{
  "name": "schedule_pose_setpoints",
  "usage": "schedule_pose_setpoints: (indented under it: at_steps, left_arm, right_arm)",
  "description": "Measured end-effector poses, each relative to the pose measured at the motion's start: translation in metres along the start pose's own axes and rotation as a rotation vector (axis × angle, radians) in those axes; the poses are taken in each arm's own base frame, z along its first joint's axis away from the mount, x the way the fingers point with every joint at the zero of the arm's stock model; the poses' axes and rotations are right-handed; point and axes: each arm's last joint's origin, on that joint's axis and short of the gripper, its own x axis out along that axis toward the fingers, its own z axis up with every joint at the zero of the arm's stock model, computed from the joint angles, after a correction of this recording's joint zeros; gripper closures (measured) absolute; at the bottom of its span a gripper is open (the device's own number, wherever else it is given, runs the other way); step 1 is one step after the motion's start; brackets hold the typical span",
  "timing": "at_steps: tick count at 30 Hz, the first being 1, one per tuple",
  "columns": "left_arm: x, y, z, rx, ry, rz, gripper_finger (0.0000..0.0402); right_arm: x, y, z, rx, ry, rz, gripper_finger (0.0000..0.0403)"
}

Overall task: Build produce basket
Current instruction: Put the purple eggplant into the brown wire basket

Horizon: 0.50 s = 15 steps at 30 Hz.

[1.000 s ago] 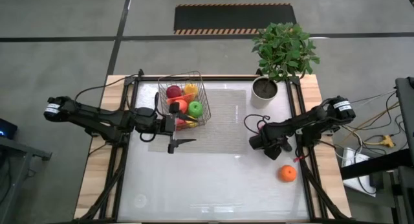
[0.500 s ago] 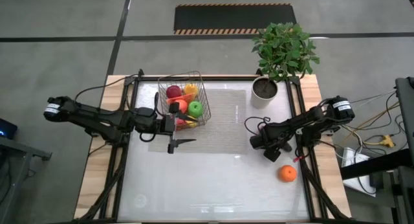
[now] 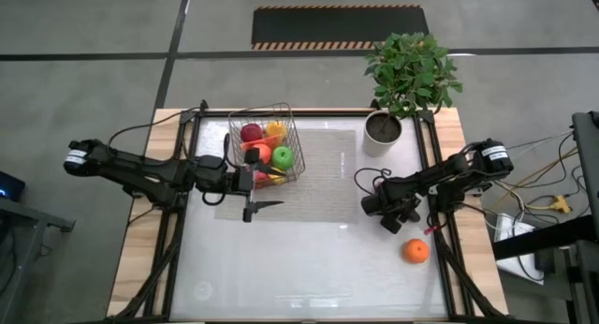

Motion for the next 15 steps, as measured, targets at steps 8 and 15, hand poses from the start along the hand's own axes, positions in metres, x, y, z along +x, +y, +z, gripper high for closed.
schedule_pose_setpoints:
  at_steps: [8, 15]
  left_arm:
    - [0.0, 0.0, 0.002, -0.004, -0.018, 0.004, 0.0091]
    - [0.0, 0.001, 0.004, -0.033, -0.041, 0.008, 0.0091]
  right_arm:
    - [-0.023, -0.001, -0.003, 0.028, -0.028, -0.025, 0.0279]
    - [-0.061, -0.006, -0.009, 0.045, -0.156, -0.035, 0.0289]
